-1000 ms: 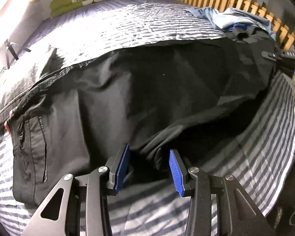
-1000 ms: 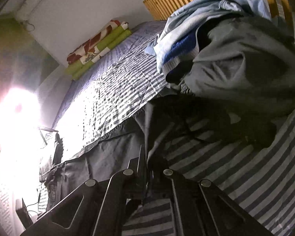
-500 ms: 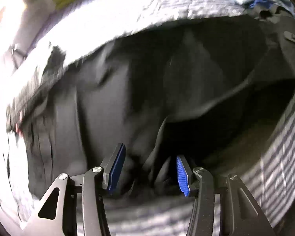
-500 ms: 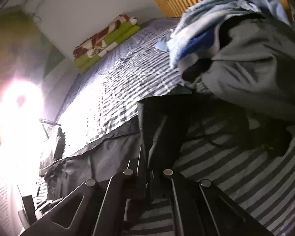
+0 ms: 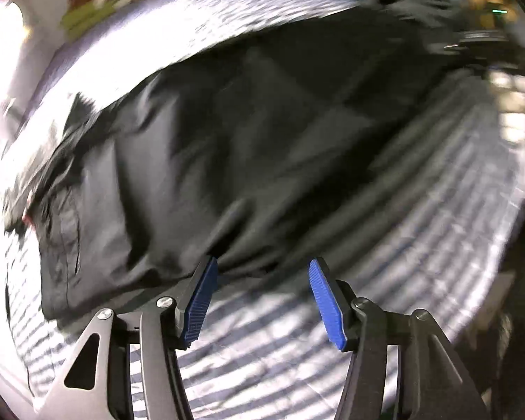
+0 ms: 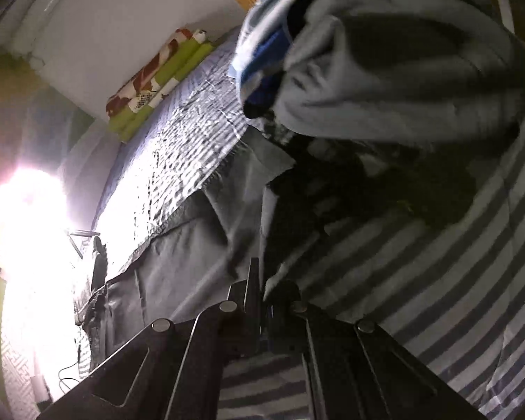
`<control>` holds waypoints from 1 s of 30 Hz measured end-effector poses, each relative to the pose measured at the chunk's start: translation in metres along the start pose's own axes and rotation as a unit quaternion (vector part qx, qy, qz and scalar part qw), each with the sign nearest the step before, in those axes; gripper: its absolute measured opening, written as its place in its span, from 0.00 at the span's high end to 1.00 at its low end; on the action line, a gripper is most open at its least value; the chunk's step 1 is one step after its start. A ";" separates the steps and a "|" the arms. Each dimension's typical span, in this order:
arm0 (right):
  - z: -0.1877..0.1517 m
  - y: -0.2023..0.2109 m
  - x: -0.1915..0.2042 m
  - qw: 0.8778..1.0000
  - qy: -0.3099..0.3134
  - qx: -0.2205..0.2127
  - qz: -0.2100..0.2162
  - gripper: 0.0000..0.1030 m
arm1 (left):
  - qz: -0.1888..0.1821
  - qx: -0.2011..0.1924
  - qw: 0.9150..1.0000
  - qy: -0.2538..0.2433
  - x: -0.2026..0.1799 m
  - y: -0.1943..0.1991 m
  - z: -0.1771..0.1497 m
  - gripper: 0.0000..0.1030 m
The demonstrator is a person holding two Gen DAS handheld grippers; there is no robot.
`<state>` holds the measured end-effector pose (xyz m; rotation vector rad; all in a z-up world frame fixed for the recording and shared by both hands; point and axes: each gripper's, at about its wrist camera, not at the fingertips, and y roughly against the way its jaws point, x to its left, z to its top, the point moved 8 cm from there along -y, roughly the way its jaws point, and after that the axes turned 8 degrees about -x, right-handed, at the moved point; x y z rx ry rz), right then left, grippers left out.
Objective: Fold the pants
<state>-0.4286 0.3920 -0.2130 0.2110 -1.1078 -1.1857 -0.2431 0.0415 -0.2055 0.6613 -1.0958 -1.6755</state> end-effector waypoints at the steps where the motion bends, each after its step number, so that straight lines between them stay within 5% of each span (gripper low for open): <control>1: -0.002 0.000 -0.002 1.000 -0.004 0.003 0.000 0.98 | -0.018 -0.014 1.000 -0.003 -0.008 0.007 0.007 0.43; 3: -0.007 -0.003 -0.008 1.000 -0.006 0.007 -0.008 0.98 | -0.037 -0.035 0.999 0.006 -0.015 0.008 0.024 0.44; 7: -0.011 -0.002 -0.009 1.000 -0.013 0.003 -0.013 0.98 | -0.061 -0.042 0.997 0.028 -0.023 -0.026 0.050 0.66; 9: -0.008 0.001 -0.006 1.000 -0.013 -0.002 -0.011 0.98 | -0.103 0.003 0.994 0.019 -0.041 -0.057 0.039 0.65; 12: -0.005 0.004 0.000 1.000 -0.006 -0.008 -0.014 0.98 | -0.090 -0.015 0.995 -0.034 -0.061 -0.046 0.040 0.55; 18: 0.000 0.016 0.020 0.999 0.008 -0.030 -0.010 0.98 | -0.100 -0.092 0.990 0.022 -0.041 0.002 0.064 0.53; 21: 0.004 0.022 0.030 0.999 0.017 -0.037 -0.012 0.98 | -0.113 -0.105 0.988 0.030 -0.031 -0.016 0.093 0.55; 24: 0.006 0.028 0.033 0.999 0.021 -0.042 -0.019 0.98 | -0.097 -0.092 0.991 0.000 -0.043 -0.053 0.109 0.76; 27: 0.005 0.031 0.034 0.999 0.020 -0.046 -0.019 0.98 | -0.103 -0.048 0.993 -0.014 -0.056 -0.094 0.101 0.76; 30: 0.002 0.030 0.041 0.999 0.022 -0.045 -0.019 0.98 | -0.117 -0.052 0.992 0.001 -0.055 -0.083 0.102 0.71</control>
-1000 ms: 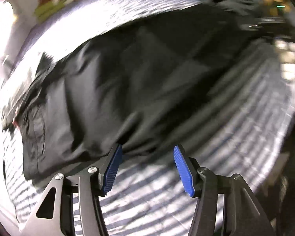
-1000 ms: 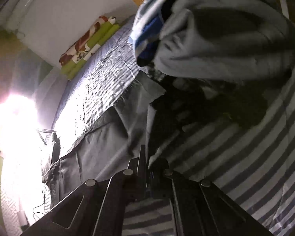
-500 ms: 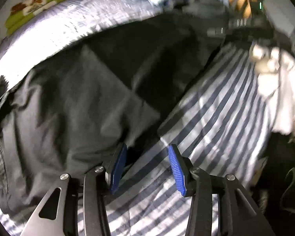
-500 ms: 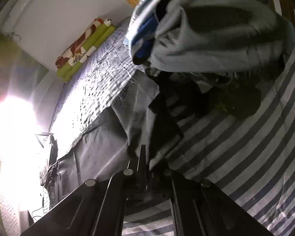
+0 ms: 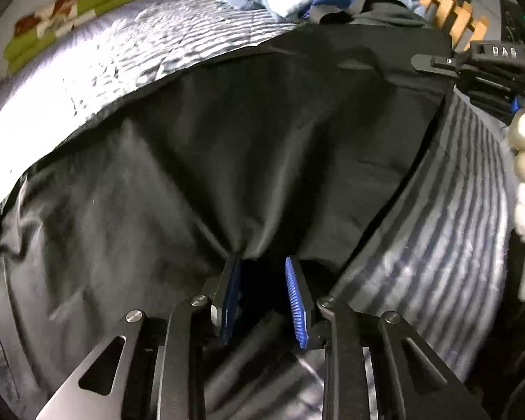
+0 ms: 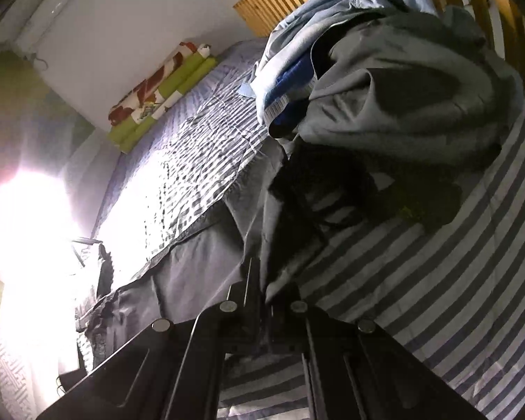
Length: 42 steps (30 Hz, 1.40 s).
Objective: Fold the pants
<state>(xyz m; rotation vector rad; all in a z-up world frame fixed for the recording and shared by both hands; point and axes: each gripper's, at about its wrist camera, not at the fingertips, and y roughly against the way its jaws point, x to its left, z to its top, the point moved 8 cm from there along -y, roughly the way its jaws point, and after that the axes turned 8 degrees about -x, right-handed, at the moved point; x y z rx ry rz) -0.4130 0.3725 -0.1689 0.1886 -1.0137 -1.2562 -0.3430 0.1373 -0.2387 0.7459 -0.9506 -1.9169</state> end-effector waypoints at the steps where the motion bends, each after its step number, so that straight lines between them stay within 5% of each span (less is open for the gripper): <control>1: 0.001 0.001 0.004 1.000 0.006 -0.004 0.001 0.98 | -0.007 -0.012 1.000 0.015 0.004 0.011 0.001 0.70; 8: 0.008 0.017 0.055 0.997 0.067 -0.022 0.016 0.98 | 0.063 -0.089 0.990 0.085 0.088 0.115 -0.019 0.59; 12: -0.004 0.024 0.123 0.988 0.147 -0.033 0.035 0.98 | 0.133 -0.118 0.971 0.158 0.166 0.172 -0.059 0.55; 14: -0.015 0.023 0.155 0.982 0.180 -0.033 0.046 0.98 | 0.171 -0.136 0.955 0.200 0.207 0.197 -0.082 0.55; 19: -0.077 0.003 0.267 0.953 0.292 -0.014 0.086 0.98 | 0.191 -0.196 0.913 0.301 0.281 0.245 -0.133 0.55; 22: -0.129 -0.008 0.323 0.932 0.344 0.001 0.112 0.98 | 0.199 -0.202 0.899 0.334 0.320 0.262 -0.157 0.55; 28: -0.287 -0.056 0.408 0.867 0.475 0.063 0.134 0.98 | 0.191 -0.207 0.872 0.399 0.366 0.271 -0.191 0.55; 32: -0.346 -0.070 0.415 0.834 0.532 0.070 0.125 0.98 | 0.186 -0.215 0.867 0.410 0.378 0.280 -0.200 0.55; 39: -0.357 -0.089 0.406 0.844 0.515 0.096 0.116 0.97 | 0.165 -0.212 0.867 0.419 0.375 0.272 -0.195 0.55; 42: -0.361 -0.088 0.401 0.839 0.505 0.145 0.139 0.80 | 0.159 -0.206 0.875 0.409 0.366 0.266 -0.186 0.55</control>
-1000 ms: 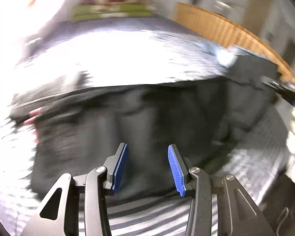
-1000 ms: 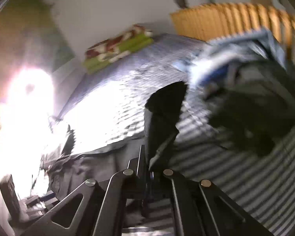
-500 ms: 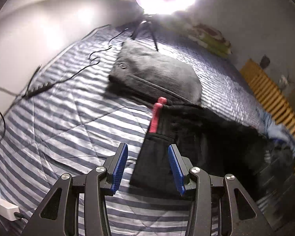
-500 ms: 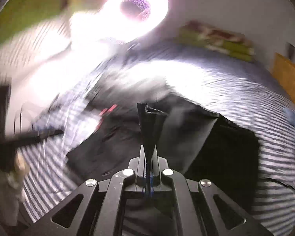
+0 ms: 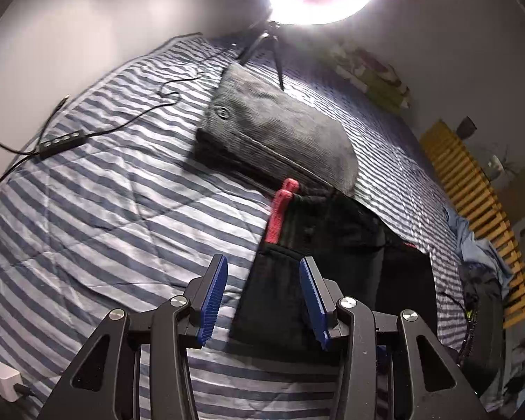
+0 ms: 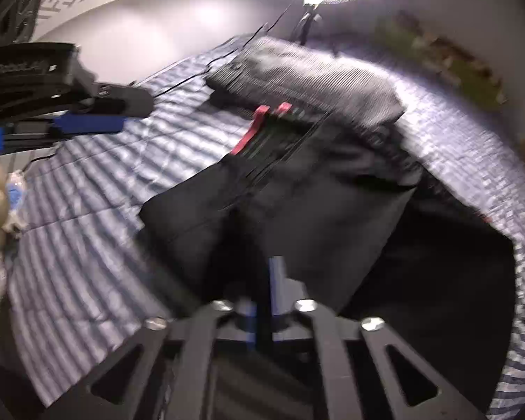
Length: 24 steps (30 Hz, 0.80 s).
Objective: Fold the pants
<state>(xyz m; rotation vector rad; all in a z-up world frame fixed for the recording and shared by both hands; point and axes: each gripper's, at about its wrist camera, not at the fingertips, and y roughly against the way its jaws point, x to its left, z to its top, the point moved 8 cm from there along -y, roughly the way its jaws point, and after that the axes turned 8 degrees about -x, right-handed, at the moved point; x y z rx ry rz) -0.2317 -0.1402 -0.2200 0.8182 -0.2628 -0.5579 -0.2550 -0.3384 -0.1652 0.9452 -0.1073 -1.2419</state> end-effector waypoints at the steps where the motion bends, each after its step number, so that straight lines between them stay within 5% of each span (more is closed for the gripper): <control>1: -0.002 0.004 0.001 1.000 0.001 0.004 0.013 0.72 | -0.002 0.002 1.000 -0.007 -0.005 -0.001 -0.002 0.55; 8: -0.013 0.081 -0.026 0.989 -0.073 -0.035 0.127 0.70 | -0.021 0.019 0.998 -0.049 -0.044 -0.011 -0.017 0.55; 12: -0.030 0.116 -0.121 0.990 -0.117 -0.063 0.037 0.70 | -0.053 0.055 0.991 -0.105 -0.094 -0.029 -0.049 0.55; 17: -0.063 0.100 -0.171 0.984 -0.167 -0.003 0.060 0.71 | -0.074 0.119 0.975 -0.174 -0.146 -0.063 -0.106 0.55; 20: -0.098 0.078 -0.189 0.992 -0.112 0.051 -0.020 0.78 | -0.048 0.142 0.965 -0.214 -0.156 -0.084 -0.137 0.55; 24: -0.109 0.097 -0.216 0.983 -0.180 0.041 0.021 0.79 | -0.047 0.124 0.962 -0.241 -0.177 -0.074 -0.137 0.54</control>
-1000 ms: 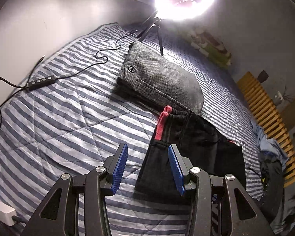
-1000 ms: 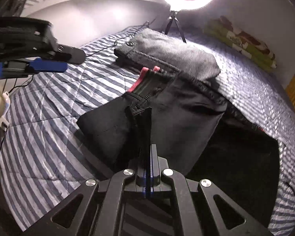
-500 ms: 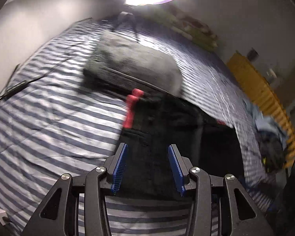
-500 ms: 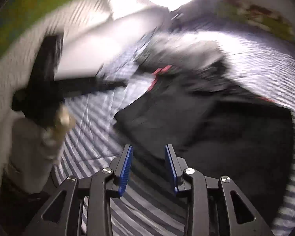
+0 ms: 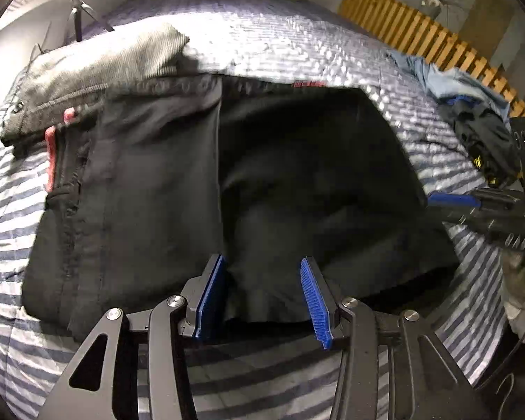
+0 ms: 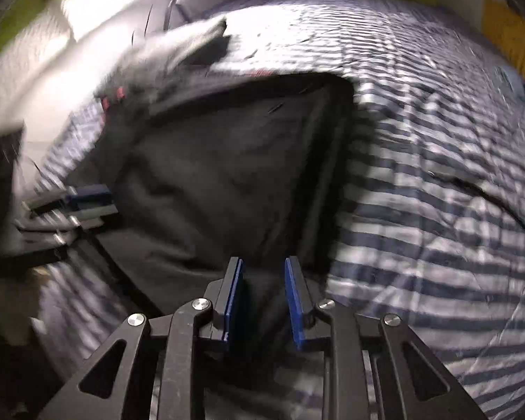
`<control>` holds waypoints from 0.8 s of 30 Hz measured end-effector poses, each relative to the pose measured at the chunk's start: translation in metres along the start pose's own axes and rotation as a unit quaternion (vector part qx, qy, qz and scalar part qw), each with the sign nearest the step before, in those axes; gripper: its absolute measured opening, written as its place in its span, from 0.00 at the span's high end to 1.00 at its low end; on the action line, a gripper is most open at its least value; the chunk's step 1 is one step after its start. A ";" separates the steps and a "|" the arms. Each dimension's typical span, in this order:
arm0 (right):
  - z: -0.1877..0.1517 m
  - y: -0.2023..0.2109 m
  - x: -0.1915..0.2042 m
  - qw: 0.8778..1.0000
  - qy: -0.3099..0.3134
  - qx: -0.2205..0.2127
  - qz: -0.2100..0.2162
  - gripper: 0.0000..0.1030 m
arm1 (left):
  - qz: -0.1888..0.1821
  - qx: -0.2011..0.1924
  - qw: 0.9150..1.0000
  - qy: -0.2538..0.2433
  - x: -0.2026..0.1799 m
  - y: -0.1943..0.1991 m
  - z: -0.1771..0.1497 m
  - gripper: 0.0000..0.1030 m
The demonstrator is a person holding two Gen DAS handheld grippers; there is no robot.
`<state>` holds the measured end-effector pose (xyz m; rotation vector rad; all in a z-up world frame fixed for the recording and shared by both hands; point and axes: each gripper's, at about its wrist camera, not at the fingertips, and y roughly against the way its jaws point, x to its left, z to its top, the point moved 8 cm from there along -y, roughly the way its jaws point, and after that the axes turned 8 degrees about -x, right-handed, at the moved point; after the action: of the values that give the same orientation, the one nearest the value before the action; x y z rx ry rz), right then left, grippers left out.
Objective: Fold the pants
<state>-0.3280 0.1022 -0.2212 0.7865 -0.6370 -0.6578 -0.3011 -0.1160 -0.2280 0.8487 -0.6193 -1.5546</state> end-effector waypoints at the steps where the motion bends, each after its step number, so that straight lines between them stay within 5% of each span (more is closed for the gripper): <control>1: 0.008 0.011 -0.006 1.000 -0.015 -0.016 0.009 0.79 | -0.002 -0.013 1.000 -0.011 -0.009 0.005 0.005 0.54; 7: 0.065 0.027 -0.016 0.996 -0.040 -0.074 0.028 0.78 | -0.099 -0.055 0.993 -0.047 -0.093 0.008 0.023 0.54; 13: 0.095 -0.040 0.010 0.997 0.000 -0.039 0.066 0.79 | -0.107 0.006 0.992 -0.068 -0.123 -0.046 0.002 0.54; 16: 0.095 -0.070 -0.008 0.999 0.017 -0.033 0.004 0.81 | -0.103 -0.001 0.990 -0.095 -0.130 -0.056 -0.003 0.53; 19: 0.099 -0.080 -0.038 0.999 -0.010 -0.041 -0.032 1.00 | -0.107 -0.006 0.989 -0.100 -0.130 -0.059 -0.004 0.52; 24: 0.105 -0.061 -0.056 0.997 -0.039 -0.056 -0.035 0.94 | -0.123 0.013 0.987 -0.100 -0.123 -0.049 -0.002 0.51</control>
<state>-0.4563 0.0661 -0.2275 0.6838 -0.6404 -0.7849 -0.3247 0.0131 -0.2468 0.8178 -0.6999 -1.8750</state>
